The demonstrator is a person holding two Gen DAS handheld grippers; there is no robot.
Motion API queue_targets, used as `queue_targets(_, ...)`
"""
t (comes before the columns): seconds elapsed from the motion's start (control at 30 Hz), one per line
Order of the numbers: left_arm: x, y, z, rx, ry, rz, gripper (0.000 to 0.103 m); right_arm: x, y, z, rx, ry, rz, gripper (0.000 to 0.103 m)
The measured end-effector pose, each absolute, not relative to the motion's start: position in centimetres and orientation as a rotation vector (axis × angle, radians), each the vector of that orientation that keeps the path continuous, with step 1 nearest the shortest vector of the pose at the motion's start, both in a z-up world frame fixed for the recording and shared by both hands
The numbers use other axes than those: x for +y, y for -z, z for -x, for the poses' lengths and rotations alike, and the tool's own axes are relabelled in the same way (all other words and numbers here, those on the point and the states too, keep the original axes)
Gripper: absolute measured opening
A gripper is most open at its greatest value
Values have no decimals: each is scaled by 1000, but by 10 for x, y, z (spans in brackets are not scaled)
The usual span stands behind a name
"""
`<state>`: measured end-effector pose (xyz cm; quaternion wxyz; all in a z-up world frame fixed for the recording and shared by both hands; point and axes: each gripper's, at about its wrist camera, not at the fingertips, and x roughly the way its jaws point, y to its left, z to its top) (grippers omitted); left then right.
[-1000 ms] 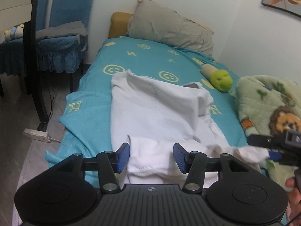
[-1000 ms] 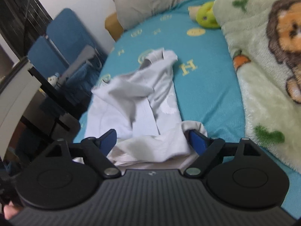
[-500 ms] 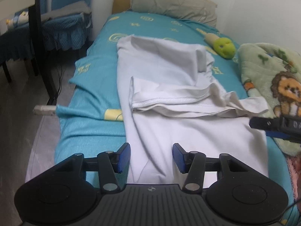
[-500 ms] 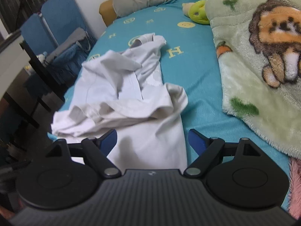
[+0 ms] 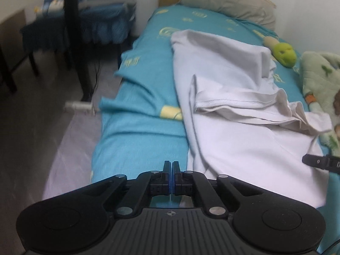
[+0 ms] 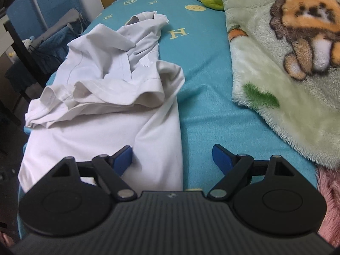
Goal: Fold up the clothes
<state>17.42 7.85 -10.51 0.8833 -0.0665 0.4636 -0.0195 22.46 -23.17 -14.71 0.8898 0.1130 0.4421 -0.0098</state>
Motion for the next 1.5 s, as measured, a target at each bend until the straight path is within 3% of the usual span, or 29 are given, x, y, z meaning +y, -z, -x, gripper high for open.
queue_targets(0.07, 81, 96, -167, 953, 71, 190, 10, -235, 143, -220, 910, 32, -253, 84)
queue_targets(0.2, 76, 79, -144, 932, 167, 340, 47, -242, 134, -212, 894, 54, -291, 84)
queue_targets(0.4, 57, 98, -131, 1071, 311, 614, 71, -247, 120, -203, 853, 65, -335, 84)
queue_targets(0.5, 52, 125, -136, 1147, 275, 711, 71, -247, 117, -200, 842, 58, -347, 84)
queue_targets(0.67, 56, 136, -139, 1082, 239, 823, 71, -245, 115, -203, 837, 53, -353, 84)
queue_targets(0.77, 60, 140, -138, 1046, 187, 840, 56, -246, 115, -203, 832, 57, -360, 84)
queue_targets(0.8, 60, 141, -139, 1038, 170, 828, 42, -246, 115, -203, 833, 58, -364, 84)
queue_targets(0.83, 61, 142, -139, 1035, 159, 831, 35, -246, 115, -203, 833, 58, -369, 84)
queue_targets(1.07, 70, 151, -141, 1031, 117, 958, 35, -250, 118, -204, 845, 75, -392, 84)
queue_targets(1.17, 77, 156, -149, 1030, 131, 1038, 45, -252, 119, -205, 849, 78, -407, 84)
queue_targets(1.23, 75, 153, -152, 1020, 158, 1050, 63, -252, 119, -204, 849, 79, -407, 84)
queue_targets(1.33, 63, 143, -154, 1007, 196, 983, 79, -252, 119, -204, 848, 80, -408, 84)
queue_targets(1.5, 50, 133, -147, 981, 171, 910, 90, -254, 119, -204, 845, 88, -417, 84)
